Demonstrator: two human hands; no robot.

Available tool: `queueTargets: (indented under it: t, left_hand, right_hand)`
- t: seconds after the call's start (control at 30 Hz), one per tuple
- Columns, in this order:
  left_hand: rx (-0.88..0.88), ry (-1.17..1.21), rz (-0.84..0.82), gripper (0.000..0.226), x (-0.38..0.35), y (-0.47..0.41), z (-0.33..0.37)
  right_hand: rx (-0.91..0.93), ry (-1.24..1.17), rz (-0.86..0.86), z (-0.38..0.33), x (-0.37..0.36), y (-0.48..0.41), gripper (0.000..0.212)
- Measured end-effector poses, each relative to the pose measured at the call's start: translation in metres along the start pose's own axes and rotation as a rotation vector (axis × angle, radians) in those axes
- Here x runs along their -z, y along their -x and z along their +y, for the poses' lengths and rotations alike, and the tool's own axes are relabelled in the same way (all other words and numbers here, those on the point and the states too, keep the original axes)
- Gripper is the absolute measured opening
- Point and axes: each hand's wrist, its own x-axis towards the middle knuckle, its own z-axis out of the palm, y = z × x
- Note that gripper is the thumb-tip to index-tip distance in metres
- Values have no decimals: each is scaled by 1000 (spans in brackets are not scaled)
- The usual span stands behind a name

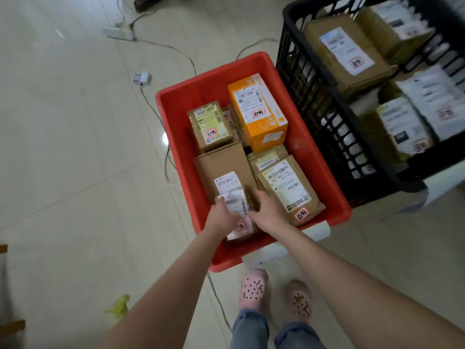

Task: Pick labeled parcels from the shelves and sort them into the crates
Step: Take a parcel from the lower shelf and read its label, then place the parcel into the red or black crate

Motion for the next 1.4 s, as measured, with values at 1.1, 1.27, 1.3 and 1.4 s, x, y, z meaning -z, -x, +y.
queueTargets:
  t: [1.1, 1.27, 1.3, 1.4]
  left_hand:
    - [-1330, -1374, -251, 74, -439, 367, 292]
    - [-1335, -1413, -318, 66, -544, 422, 299]
    - [-1342, -1411, -332, 65, -562, 429, 301]
    - [-1355, -1383, -356, 64, -611, 433, 316]
  right_hand:
    - [-603, -366, 811, 439, 225, 410, 54]
    - [-719, -402, 853, 534, 234, 471, 57]
    - [-744, -404, 855, 552, 238, 479, 56]
    - [-792, -402, 857, 600, 252, 488, 55]
